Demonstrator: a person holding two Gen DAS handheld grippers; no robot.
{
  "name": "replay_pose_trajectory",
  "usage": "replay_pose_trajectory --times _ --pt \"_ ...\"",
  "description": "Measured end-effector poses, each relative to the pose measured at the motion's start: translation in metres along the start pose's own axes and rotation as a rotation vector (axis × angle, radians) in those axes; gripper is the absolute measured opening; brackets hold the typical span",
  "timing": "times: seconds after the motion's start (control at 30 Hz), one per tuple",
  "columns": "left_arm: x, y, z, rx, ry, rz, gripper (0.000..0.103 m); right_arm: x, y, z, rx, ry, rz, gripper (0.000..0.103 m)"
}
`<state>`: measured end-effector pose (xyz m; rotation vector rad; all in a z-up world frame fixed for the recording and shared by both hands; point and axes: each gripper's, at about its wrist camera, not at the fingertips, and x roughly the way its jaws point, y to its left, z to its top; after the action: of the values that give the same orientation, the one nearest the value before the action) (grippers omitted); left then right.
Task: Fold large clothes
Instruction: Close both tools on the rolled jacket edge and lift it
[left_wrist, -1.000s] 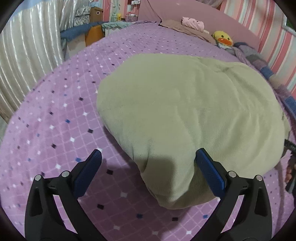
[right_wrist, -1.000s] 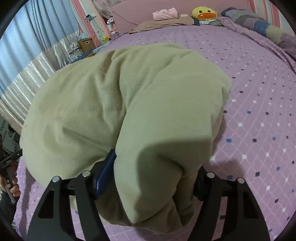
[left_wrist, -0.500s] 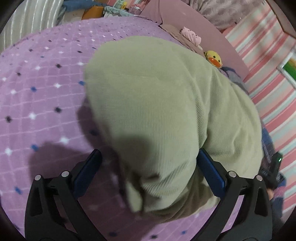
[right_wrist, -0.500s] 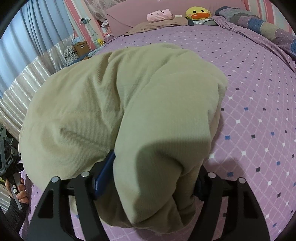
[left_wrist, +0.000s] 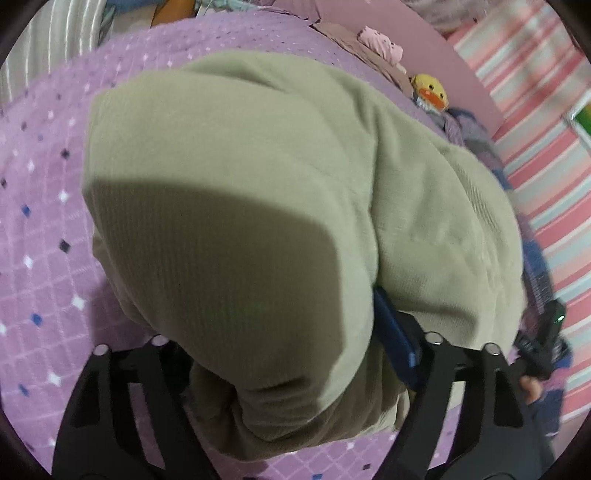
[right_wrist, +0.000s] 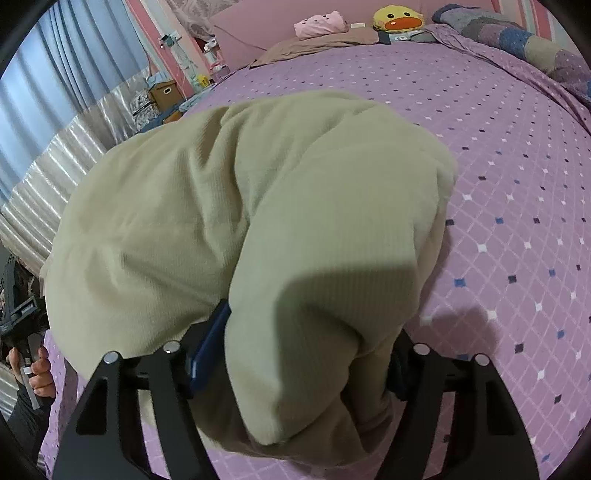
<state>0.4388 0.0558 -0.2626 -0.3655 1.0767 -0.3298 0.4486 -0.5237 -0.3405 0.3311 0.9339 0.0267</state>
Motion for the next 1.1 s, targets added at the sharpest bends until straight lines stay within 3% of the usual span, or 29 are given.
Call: replay_pose_trajectory --times 0.2,0.47,0.73,1.1 --pt "-0.002 -0.035 0.005 0.109 -0.005 0.140 0.060 -0.005 0.004 0.003 -0.015 0.002 0.000 0.053" --pt "-0.009 -0.057 0.015 0.184 0.003 0.229 0.044 -0.014 0.015 0.008 -0.075 0.001 -0.040 0.037" --pt "-0.009 -0.078 0.024 0.237 0.001 0.316 0.039 -0.025 0.031 0.015 -0.131 -0.001 -0.092 0.034" --pt "-0.015 -0.071 0.018 0.252 0.012 0.321 0.038 -0.024 0.032 0.021 -0.128 0.013 -0.086 0.034"
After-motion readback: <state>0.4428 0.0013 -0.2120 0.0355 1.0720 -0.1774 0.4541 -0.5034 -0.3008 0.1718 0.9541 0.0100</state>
